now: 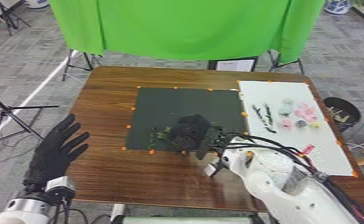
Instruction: Arrange flowers
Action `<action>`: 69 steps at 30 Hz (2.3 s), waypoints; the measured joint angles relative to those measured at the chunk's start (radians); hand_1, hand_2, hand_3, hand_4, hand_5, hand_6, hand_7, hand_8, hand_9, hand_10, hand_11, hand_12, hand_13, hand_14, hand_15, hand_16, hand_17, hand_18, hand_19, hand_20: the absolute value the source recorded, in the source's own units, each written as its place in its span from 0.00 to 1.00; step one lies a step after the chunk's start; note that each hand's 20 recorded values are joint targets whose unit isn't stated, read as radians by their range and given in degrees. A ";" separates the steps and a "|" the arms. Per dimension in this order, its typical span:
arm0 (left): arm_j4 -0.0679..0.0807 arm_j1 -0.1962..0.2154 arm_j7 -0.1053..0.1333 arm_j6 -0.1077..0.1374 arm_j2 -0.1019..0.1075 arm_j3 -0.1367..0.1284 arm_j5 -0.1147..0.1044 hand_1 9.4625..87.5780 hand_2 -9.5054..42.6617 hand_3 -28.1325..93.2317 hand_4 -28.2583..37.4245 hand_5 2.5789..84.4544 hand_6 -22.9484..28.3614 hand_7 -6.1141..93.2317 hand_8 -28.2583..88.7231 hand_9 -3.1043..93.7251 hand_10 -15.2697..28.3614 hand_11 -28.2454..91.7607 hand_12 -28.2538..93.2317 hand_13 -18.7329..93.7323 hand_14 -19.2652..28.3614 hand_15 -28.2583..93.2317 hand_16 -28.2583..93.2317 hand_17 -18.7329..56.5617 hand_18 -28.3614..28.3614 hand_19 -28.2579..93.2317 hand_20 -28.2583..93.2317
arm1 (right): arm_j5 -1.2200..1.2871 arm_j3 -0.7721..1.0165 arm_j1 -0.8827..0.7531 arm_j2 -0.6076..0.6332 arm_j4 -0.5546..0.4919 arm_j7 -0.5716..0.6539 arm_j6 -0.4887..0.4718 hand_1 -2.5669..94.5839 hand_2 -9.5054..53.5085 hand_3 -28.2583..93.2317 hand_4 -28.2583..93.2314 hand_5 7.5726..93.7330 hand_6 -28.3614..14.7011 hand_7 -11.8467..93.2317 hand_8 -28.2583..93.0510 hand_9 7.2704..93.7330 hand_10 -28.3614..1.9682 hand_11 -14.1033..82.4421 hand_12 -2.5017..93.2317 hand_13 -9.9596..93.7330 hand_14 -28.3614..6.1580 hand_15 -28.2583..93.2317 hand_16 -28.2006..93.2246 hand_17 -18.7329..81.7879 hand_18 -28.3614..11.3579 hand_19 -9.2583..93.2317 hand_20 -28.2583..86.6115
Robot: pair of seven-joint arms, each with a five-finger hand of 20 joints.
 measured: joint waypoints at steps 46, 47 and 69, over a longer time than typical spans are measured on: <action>0.008 -0.010 -0.006 0.000 0.001 0.016 0.003 0.20 0.13 0.80 0.05 0.25 0.50 0.24 0.16 0.21 0.58 0.36 0.40 0.32 0.72 0.45 0.25 0.08 0.90 0.54 0.31 | -0.107 -0.137 0.153 -0.069 0.159 0.098 0.097 0.07 0.46 1.00 0.18 0.55 0.66 0.42 0.12 0.24 0.39 0.58 0.42 0.27 0.37 0.87 0.43 0.21 0.14 0.72 0.74; 0.008 -0.010 -0.006 0.000 0.001 0.016 0.003 0.20 0.13 0.80 0.05 0.25 0.50 0.24 0.16 0.21 0.58 0.36 0.40 0.32 0.72 0.45 0.25 0.08 0.90 0.54 0.31 | -0.090 -0.127 0.146 -0.066 0.148 0.095 0.097 0.08 0.46 1.00 0.18 0.55 0.67 0.42 0.12 0.25 0.39 0.58 0.42 0.27 0.38 0.87 0.43 0.21 0.14 0.72 0.74; 0.008 -0.002 -0.007 0.000 -0.002 0.007 0.008 0.20 0.12 0.80 0.05 0.25 0.50 0.24 0.16 0.21 0.58 0.36 0.40 0.32 0.72 0.46 0.25 0.08 0.90 0.54 0.31 | -0.147 0.052 0.075 0.199 0.041 0.720 0.369 0.26 0.00 0.78 0.00 0.64 0.57 0.43 0.14 0.55 0.45 0.79 0.59 0.58 0.35 0.93 0.53 0.41 0.13 0.90 0.73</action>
